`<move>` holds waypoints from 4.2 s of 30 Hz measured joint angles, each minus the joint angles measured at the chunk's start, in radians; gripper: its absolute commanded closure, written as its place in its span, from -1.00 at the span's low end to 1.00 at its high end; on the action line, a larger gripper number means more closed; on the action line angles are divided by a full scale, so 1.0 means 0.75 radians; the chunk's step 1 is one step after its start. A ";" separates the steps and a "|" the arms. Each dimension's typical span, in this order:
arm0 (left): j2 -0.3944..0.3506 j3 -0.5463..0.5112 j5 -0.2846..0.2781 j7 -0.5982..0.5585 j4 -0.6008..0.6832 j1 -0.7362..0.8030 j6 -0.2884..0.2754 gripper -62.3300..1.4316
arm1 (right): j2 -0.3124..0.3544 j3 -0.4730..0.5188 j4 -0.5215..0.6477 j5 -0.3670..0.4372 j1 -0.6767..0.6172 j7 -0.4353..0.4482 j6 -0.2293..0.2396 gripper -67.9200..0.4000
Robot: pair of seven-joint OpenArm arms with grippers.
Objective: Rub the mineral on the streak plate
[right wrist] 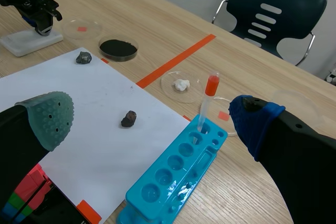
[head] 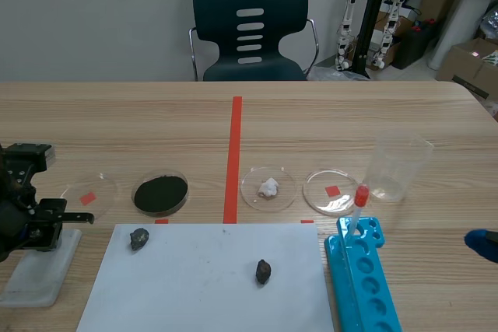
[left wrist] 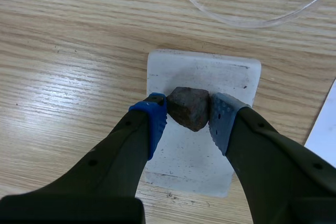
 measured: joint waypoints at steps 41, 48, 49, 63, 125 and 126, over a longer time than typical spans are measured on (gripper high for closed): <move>-0.015 -0.008 -0.142 -0.021 -0.001 -0.003 -0.043 0.69 | 0.000 0.000 0.000 0.000 0.000 0.000 0.000 -0.83; -0.014 -0.013 -0.202 -0.025 -0.001 -0.003 -0.067 0.69 | 0.000 0.000 0.000 0.000 0.000 0.000 0.000 -0.83; -0.014 -0.013 -0.189 -0.025 -0.001 -0.003 -0.072 0.69 | 0.000 0.000 0.000 0.000 0.000 0.000 0.000 -0.83; 0.008 0.001 0.155 -0.010 0.002 0.001 0.100 0.69 | 0.000 0.000 0.000 0.000 0.000 0.000 0.000 -0.83; 0.005 -0.005 0.108 -0.012 0.002 0.001 0.065 0.69 | 0.000 0.000 0.000 0.000 0.000 0.000 0.000 -0.83; 0.005 -0.005 0.128 -0.012 0.002 0.001 0.065 0.69 | 0.000 0.000 0.000 0.000 0.000 0.000 0.000 -0.83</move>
